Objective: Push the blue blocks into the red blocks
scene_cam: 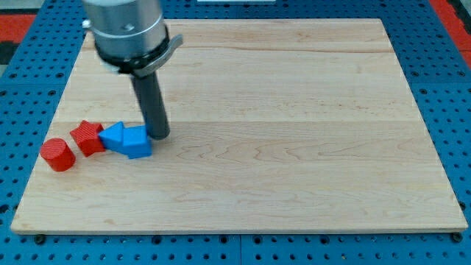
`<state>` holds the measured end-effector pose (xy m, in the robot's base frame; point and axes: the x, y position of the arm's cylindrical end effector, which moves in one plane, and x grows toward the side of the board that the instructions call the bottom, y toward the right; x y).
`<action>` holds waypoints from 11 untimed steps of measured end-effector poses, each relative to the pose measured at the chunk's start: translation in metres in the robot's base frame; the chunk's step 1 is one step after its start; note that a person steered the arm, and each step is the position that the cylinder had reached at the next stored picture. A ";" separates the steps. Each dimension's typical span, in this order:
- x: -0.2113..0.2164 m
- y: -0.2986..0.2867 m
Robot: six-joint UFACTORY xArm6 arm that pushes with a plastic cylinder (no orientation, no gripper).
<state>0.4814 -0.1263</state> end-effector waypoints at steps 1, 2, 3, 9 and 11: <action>0.030 -0.020; 0.055 -0.040; 0.071 -0.057; 0.043 -0.078; 0.037 -0.039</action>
